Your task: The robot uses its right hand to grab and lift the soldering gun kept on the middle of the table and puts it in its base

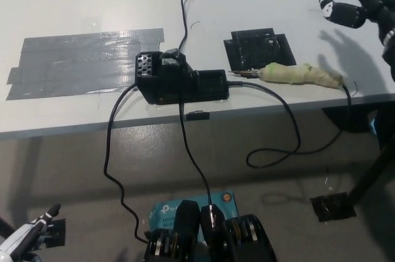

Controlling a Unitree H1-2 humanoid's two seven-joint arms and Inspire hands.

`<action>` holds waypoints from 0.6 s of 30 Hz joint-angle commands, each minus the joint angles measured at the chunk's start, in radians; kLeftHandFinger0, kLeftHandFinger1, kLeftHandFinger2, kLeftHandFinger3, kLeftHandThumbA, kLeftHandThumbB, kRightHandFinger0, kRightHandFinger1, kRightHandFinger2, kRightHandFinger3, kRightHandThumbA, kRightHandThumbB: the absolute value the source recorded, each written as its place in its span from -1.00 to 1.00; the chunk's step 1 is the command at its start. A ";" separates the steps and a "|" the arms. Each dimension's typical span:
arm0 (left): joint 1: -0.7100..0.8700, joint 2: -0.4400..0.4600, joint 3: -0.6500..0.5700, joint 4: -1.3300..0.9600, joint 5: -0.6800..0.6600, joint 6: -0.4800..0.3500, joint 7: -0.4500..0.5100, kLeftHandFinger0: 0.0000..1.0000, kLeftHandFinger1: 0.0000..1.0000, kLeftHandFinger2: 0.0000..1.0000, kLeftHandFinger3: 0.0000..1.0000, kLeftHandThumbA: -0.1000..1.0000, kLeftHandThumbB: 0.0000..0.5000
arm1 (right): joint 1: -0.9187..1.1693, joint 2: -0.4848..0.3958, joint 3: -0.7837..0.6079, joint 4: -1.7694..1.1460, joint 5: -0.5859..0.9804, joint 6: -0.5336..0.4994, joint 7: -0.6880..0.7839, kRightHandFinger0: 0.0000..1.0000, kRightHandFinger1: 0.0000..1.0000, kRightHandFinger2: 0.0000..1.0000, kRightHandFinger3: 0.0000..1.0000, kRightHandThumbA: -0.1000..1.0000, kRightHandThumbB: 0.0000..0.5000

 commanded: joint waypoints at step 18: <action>0.001 0.020 0.000 -0.031 0.014 0.014 -0.020 1.00 0.72 0.77 1.00 1.00 -0.97 | -0.091 -0.005 0.236 0.115 -0.183 0.079 0.261 1.00 1.00 1.00 1.00 1.00 0.49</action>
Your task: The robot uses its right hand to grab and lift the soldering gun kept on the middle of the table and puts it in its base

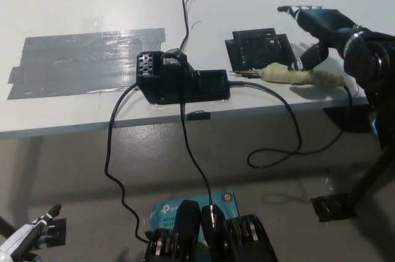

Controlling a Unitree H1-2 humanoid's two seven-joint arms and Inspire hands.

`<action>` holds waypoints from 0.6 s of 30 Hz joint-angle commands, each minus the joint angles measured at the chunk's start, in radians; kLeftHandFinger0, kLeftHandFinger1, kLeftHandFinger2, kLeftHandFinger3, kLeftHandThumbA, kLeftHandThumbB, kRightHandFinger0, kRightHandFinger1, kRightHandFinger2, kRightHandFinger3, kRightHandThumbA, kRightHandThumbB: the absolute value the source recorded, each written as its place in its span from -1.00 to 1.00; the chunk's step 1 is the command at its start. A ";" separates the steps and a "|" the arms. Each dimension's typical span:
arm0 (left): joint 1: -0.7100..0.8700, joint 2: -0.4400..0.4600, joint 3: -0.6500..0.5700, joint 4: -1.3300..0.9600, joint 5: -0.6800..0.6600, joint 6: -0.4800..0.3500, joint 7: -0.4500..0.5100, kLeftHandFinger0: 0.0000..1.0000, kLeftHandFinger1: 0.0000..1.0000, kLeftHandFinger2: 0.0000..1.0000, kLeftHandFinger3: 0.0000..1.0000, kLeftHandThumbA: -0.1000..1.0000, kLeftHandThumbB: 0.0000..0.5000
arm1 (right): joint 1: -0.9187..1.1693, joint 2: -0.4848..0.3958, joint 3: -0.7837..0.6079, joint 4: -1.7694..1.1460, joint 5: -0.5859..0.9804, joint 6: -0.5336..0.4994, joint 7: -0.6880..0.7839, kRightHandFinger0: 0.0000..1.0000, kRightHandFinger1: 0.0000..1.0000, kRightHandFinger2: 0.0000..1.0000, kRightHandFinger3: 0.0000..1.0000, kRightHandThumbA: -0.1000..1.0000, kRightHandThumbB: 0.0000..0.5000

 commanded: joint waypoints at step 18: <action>-0.004 0.011 -0.036 -0.042 0.031 0.014 -0.026 1.00 0.66 0.79 1.00 1.00 -1.00 | 0.041 -0.004 -0.017 0.087 -0.116 0.009 -0.037 1.00 1.00 1.00 1.00 1.00 0.12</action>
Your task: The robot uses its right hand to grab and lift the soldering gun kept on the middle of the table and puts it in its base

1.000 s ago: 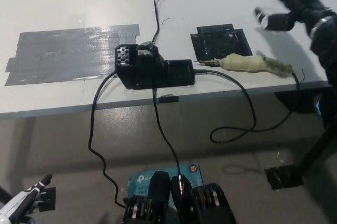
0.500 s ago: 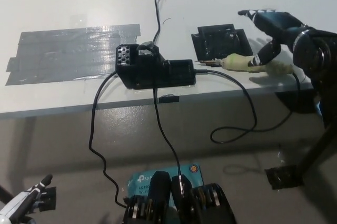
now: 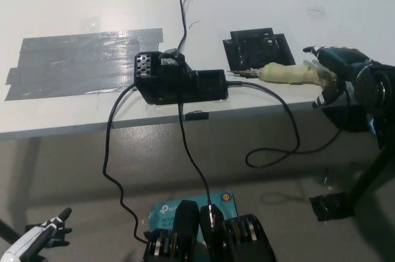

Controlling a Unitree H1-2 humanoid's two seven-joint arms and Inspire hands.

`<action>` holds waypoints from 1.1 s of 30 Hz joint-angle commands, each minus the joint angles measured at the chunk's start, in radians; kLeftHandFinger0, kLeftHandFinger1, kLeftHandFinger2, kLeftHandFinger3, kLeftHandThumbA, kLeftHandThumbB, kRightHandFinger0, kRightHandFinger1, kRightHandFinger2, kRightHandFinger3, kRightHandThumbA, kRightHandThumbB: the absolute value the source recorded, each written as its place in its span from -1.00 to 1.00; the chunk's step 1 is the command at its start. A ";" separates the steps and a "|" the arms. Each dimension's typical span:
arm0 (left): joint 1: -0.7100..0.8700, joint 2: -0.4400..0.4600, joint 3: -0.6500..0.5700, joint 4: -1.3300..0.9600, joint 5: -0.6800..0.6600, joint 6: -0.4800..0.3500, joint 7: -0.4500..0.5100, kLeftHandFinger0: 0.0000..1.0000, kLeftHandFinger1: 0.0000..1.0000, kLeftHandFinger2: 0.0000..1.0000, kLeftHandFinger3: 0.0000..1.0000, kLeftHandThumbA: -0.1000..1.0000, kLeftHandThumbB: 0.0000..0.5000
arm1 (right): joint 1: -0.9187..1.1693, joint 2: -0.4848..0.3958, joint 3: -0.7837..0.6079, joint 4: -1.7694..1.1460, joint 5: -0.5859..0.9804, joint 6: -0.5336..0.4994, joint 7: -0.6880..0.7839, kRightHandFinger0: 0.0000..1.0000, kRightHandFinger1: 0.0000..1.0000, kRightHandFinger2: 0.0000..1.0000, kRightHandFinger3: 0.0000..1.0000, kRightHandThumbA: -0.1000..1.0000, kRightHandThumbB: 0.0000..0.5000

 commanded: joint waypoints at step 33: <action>-0.005 -0.008 0.010 -0.014 -0.007 0.013 -0.019 1.00 0.52 0.77 1.00 1.00 -0.66 | -0.075 0.079 -0.068 0.171 -0.030 -0.079 -0.101 1.00 1.00 1.00 1.00 0.63 -0.07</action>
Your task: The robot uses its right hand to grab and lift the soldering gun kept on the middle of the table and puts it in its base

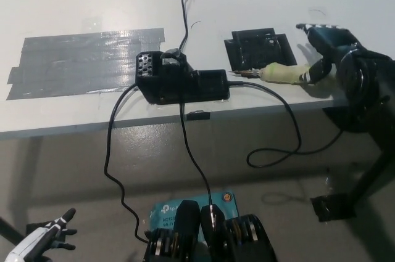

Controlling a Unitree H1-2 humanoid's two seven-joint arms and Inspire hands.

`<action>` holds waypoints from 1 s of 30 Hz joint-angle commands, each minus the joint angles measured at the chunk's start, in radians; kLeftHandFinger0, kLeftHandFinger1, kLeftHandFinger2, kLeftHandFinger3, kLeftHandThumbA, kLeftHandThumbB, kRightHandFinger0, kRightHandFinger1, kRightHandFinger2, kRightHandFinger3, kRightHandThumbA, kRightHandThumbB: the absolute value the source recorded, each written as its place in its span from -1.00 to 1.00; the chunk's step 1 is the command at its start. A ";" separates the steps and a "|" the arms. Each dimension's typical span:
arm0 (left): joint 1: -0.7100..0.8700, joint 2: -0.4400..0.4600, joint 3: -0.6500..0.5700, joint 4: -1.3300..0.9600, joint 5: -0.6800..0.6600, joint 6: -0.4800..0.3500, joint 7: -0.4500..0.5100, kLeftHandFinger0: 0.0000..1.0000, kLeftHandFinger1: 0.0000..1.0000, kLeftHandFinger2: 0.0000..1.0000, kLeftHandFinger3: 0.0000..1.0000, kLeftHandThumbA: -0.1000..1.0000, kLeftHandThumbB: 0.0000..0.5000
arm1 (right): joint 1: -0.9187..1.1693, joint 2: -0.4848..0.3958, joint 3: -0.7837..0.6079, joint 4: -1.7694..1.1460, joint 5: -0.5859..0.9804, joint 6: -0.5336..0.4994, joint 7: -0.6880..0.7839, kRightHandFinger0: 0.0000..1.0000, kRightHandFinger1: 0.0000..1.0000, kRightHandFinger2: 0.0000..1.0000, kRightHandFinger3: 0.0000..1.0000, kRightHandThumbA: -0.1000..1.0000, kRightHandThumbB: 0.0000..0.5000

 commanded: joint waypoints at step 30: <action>-0.007 0.000 0.001 -0.028 -0.013 0.013 -0.050 1.00 0.49 0.67 1.00 1.00 -0.31 | 0.007 0.026 -0.011 0.067 0.062 -0.009 0.077 1.00 1.00 1.00 1.00 0.27 -0.03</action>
